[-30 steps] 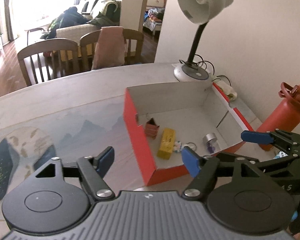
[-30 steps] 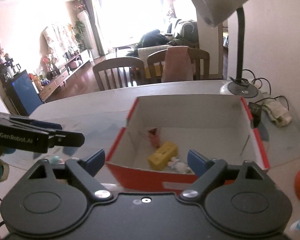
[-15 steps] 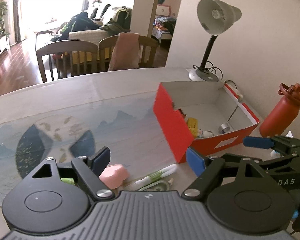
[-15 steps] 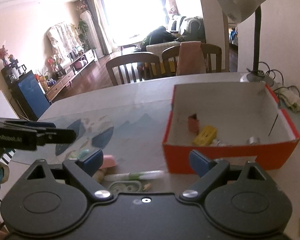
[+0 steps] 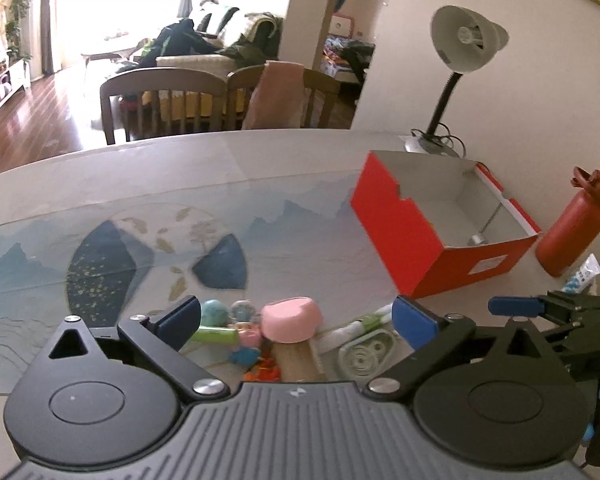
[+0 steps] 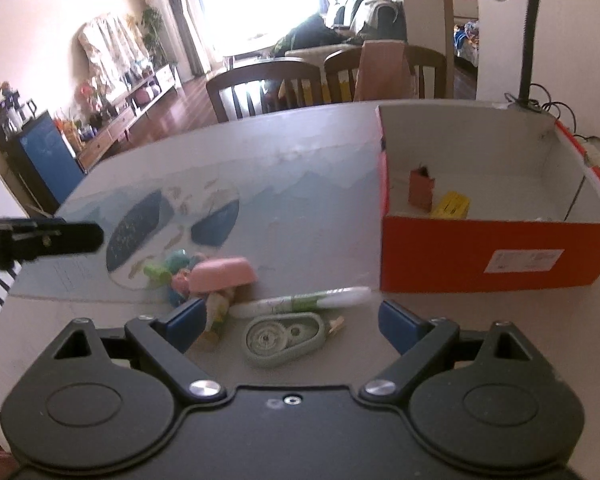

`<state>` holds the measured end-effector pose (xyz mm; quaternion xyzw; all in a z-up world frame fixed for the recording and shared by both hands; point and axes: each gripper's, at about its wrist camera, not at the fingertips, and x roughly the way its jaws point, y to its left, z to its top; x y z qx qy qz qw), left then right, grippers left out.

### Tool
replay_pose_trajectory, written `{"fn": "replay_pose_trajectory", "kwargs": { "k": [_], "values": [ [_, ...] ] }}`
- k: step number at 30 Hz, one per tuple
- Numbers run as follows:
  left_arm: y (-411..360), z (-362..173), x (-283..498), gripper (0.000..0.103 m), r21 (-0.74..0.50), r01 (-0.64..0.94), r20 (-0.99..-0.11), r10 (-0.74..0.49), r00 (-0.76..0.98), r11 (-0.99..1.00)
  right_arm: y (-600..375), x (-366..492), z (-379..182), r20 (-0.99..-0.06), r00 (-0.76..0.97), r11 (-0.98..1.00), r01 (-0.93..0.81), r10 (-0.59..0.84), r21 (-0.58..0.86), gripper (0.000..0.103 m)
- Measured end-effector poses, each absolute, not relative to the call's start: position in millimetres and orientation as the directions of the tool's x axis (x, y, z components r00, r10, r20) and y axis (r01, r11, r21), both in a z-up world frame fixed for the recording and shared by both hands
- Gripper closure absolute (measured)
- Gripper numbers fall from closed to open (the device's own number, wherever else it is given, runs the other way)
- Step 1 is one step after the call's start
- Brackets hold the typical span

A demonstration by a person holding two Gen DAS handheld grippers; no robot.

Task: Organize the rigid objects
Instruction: 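Withdraw both grippers from the red box back toward the remaining items, then grasp the green marker with the left gripper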

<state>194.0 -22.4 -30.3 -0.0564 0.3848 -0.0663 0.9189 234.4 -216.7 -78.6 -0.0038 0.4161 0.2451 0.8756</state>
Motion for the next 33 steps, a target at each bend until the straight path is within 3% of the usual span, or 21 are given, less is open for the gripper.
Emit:
{"fn": "replay_pose_trajectory", "kwargs": {
  "k": [12,19,33],
  "values": [
    [30.9,-77.5,205.2,0.001,-0.18,-0.084,-0.747,-0.081,0.659,0.98,-177.4,250.0,-132.0,-0.797,0.521,0.914,-0.396,0.307,0.093,0.011],
    [35.3,-105.8,218.1,0.001,-0.133,-0.079,-0.765,-0.052,0.641,0.988,-164.8,263.0,-152.9,-0.827,0.492,0.926,-0.369,0.271,0.084,0.011],
    [54.8,-144.1,252.3,0.001,-0.208,-0.054,-0.805,-0.14,0.576,0.977,-155.8,276.4,-163.9,-0.854,0.452,0.937,-0.332,0.257,0.106,0.012]
  ]
}}
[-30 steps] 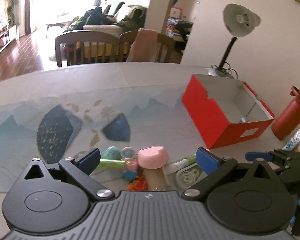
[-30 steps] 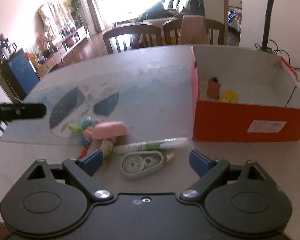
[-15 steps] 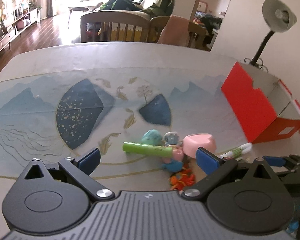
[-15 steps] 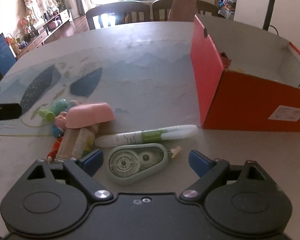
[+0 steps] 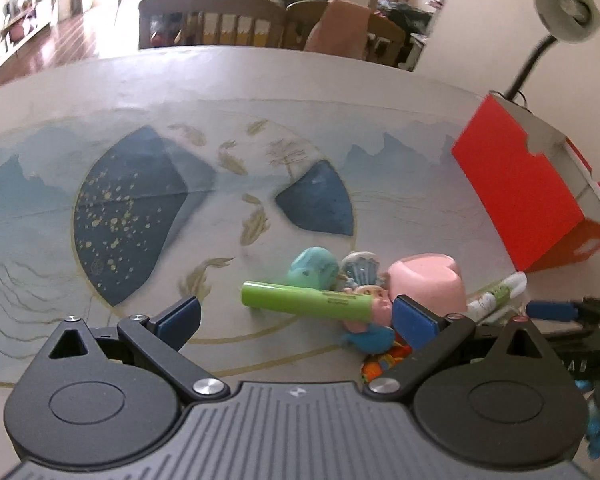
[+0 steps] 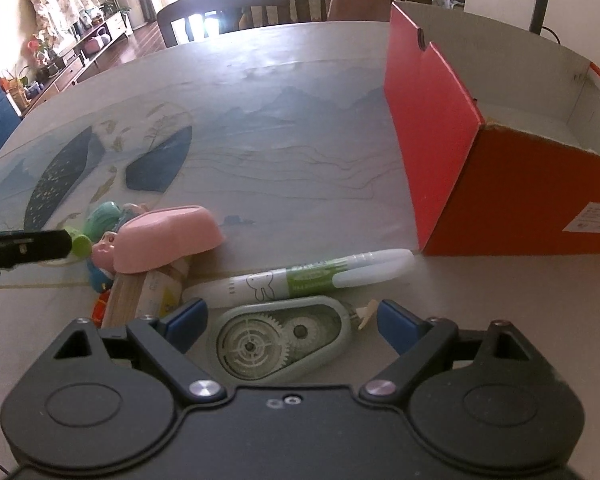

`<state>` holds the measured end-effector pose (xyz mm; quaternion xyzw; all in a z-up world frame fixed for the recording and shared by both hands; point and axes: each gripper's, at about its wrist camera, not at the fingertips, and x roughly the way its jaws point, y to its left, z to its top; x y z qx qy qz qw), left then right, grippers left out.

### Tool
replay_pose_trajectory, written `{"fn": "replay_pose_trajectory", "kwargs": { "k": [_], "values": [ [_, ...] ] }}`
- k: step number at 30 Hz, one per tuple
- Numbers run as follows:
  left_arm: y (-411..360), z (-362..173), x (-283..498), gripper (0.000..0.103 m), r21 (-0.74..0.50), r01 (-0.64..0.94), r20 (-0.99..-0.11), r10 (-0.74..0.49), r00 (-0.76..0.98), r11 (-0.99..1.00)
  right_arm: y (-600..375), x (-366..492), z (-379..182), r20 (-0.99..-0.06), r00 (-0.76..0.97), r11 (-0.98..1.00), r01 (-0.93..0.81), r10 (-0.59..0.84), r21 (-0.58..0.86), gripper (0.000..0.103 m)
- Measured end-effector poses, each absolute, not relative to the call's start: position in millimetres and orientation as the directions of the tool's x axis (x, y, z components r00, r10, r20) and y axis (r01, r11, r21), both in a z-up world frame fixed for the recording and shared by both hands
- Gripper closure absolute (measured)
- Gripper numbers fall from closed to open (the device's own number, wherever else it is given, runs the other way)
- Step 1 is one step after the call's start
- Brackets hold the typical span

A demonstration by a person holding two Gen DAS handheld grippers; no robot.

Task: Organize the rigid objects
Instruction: 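Grasp the green marker with the left gripper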

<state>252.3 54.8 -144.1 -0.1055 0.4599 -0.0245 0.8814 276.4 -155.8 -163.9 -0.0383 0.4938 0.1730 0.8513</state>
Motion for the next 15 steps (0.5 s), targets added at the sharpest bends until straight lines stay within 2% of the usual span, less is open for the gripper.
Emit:
{"fn": "replay_pose_trajectory", "kwargs": {
  "k": [8,15],
  "values": [
    [66.4,-153.8,271.6,0.001,-0.23,-0.215,-0.846,-0.086,0.526,0.949,-151.2,280.6,-171.6,-0.865,0.442,0.943,-0.32,0.238,0.096,0.011],
    [61.7,-162.8,269.2,0.001,-0.161,-0.217,-0.869,-0.034,0.494,0.963,-152.0,280.4,-174.1,-0.866,0.438,0.94,-0.329,0.241,0.095,0.011]
  ]
}}
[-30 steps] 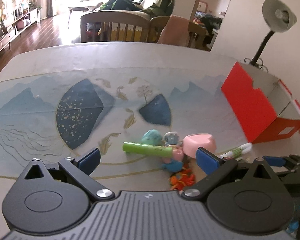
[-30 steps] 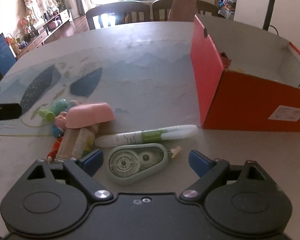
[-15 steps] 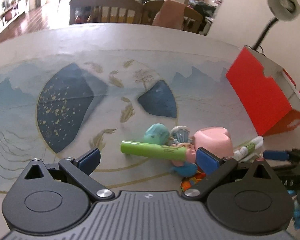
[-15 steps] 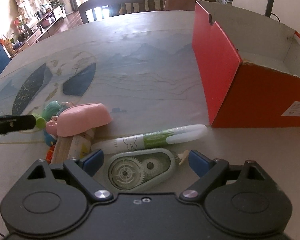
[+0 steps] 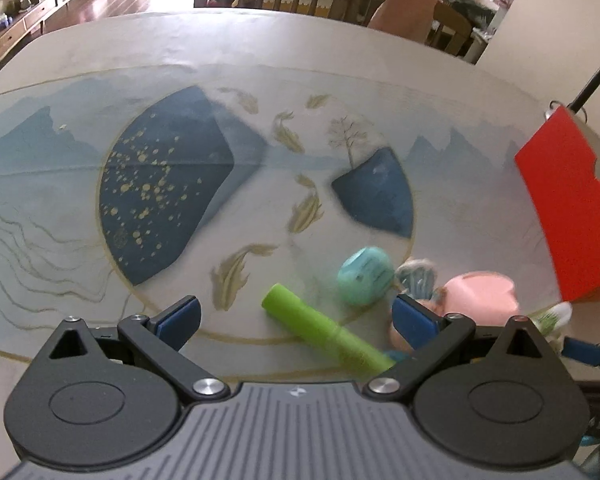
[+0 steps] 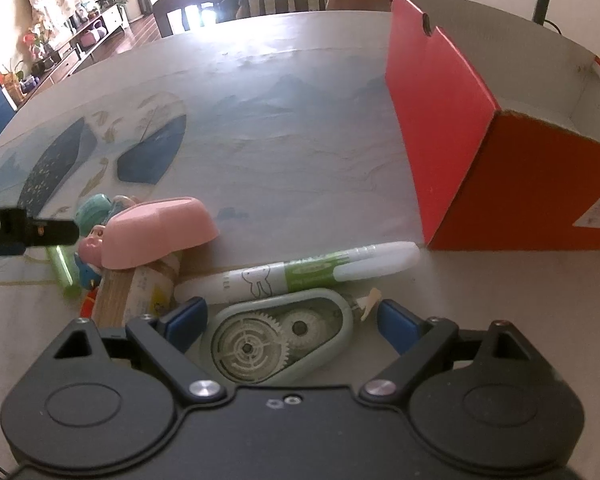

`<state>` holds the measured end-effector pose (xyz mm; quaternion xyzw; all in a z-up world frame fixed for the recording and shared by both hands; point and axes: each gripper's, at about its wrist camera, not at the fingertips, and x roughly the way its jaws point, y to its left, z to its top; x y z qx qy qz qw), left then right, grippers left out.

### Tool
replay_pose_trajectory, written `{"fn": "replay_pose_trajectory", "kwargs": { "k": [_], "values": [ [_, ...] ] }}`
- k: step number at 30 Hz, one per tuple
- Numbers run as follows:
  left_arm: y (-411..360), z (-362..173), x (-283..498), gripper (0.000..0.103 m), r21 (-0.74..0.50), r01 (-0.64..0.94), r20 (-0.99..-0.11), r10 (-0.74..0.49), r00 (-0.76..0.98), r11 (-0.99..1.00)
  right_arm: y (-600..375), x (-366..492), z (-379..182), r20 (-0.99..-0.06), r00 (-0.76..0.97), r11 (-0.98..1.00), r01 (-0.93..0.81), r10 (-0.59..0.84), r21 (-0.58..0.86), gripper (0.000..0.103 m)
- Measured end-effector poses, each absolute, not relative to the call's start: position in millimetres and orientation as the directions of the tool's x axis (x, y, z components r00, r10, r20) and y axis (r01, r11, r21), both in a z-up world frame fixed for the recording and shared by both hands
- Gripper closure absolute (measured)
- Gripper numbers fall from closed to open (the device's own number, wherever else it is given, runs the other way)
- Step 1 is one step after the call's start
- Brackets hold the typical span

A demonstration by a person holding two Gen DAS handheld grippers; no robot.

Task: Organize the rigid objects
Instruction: 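Grasp the green marker with the left gripper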

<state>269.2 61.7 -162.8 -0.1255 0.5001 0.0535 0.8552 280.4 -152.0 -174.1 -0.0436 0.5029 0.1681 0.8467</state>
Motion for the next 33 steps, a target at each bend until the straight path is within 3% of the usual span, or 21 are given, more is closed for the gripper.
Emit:
{"fn": "replay_pose_trajectory", "kwargs": {
  "k": [18,26,27,33],
  "values": [
    [60.9,-167.3,232.4,0.004,-0.056,-0.211,-0.868,0.057,0.494,0.976,-168.4,259.9,-179.2,-0.864,0.463,0.931,-0.364,0.197,0.017,0.015],
    [56.6,-163.4,211.5,0.023,-0.02,-0.206,-0.857,0.09,0.507,0.978,-176.9,260.3,-177.3,-0.854,0.484,0.929,-0.371,0.192,-0.001,0.033],
    [56.6,-162.6,208.3,0.028,-0.02,-0.211,-0.856,0.092,0.51,0.977,-177.6,260.4,-176.6,-0.851,0.487,0.927,-0.375,0.196,-0.001,0.039],
    [60.2,-157.7,196.6,0.071,-0.027,-0.228,-0.846,0.099,0.524,0.973,-183.1,257.2,-175.0,-0.846,0.49,0.923,-0.386,0.209,0.005,0.04]
  ]
}}
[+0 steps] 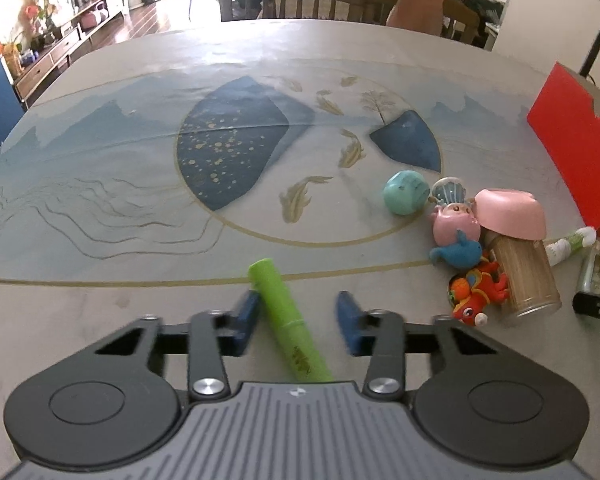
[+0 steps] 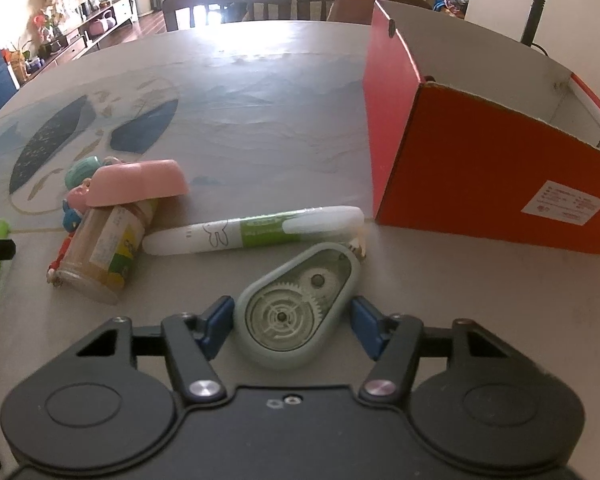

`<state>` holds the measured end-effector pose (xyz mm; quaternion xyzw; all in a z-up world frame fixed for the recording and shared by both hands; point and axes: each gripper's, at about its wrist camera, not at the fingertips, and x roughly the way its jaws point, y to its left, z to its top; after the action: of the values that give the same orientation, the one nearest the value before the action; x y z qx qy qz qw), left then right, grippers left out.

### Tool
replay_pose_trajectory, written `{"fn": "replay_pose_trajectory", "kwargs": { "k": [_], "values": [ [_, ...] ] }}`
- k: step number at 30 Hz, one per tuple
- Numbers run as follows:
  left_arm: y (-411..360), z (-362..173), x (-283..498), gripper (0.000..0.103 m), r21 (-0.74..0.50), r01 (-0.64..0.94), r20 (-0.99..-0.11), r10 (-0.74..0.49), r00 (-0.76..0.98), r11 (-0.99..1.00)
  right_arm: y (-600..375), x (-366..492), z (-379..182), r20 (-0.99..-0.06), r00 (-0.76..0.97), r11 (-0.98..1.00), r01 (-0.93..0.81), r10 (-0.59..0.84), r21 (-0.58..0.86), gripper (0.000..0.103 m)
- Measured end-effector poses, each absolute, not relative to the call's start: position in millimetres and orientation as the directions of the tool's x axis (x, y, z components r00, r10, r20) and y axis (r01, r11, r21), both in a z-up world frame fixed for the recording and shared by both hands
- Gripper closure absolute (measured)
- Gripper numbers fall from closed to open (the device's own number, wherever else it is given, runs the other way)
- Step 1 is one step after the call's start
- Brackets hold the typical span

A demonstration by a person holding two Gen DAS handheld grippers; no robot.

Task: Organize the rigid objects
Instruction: 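Grasp the green marker with the left gripper, then lift the green marker with the left gripper while the right grasps the correction tape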

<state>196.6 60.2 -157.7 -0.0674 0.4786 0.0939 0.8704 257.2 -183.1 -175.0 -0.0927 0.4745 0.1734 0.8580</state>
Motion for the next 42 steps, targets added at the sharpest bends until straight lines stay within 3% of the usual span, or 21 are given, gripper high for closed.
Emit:
{"fn": "replay_pose_trajectory", "kwargs": {
  "k": [4,15,26,42],
  "values": [
    [59.2,-156.9,191.0,0.086,-0.023,-0.234,-0.841,0.108,0.53,0.972,-187.7,250.9,-173.8,-0.849,0.478,0.913,-0.409,0.225,0.012,0.041],
    [46.5,-148.0,182.3,0.087,-0.025,-0.198,-0.822,0.092,0.561,0.98,-204.8,225.9,-160.0,-0.819,0.508,0.885,-0.465,0.266,-0.001,0.041],
    [37.7,-124.0,178.5,0.087,-0.089,-0.174,-0.805,0.032,0.592,0.981,-222.9,217.6,-105.8,-0.763,0.555,0.872,-0.489,0.332,0.023,0.041],
    [-7.8,-73.3,220.4,0.087,-0.155,-0.111,-0.758,-0.046,0.65,0.982,-271.5,268.5,-46.8,-0.685,0.632,0.878,-0.478,0.362,0.023,0.041]
  ]
}}
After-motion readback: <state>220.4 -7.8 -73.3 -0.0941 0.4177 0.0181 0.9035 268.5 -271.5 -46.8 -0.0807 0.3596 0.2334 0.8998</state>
